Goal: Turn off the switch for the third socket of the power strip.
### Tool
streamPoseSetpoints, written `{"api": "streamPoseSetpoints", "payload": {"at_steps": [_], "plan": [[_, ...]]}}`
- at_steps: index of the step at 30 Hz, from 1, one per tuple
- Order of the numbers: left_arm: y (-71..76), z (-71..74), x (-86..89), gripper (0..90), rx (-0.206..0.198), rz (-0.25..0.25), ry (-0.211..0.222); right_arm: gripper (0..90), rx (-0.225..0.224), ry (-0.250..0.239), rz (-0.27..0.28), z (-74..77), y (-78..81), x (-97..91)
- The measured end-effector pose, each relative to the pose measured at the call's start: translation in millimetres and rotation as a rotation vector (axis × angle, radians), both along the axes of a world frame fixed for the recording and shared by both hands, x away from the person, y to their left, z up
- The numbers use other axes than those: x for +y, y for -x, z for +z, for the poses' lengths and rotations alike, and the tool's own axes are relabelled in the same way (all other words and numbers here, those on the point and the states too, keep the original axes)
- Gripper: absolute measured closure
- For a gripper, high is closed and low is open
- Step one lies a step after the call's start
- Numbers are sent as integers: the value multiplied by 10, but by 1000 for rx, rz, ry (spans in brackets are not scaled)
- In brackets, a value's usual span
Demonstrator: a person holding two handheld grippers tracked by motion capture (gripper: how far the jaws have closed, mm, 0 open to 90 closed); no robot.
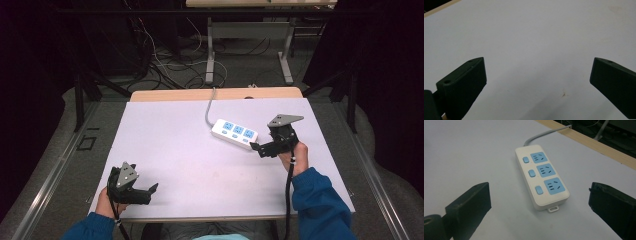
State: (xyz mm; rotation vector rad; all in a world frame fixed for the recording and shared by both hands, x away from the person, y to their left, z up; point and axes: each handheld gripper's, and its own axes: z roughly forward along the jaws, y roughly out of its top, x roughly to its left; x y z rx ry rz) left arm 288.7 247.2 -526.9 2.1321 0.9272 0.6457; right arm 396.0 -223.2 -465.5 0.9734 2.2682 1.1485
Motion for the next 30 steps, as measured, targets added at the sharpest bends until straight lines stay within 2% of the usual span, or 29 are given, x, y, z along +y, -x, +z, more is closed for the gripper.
{"api": "streamPoseSetpoints", "payload": {"at_steps": [30], "plan": [[-1,-1,-1,7,0,0,0,0,43,5,-4,-66,-351,99]]}}
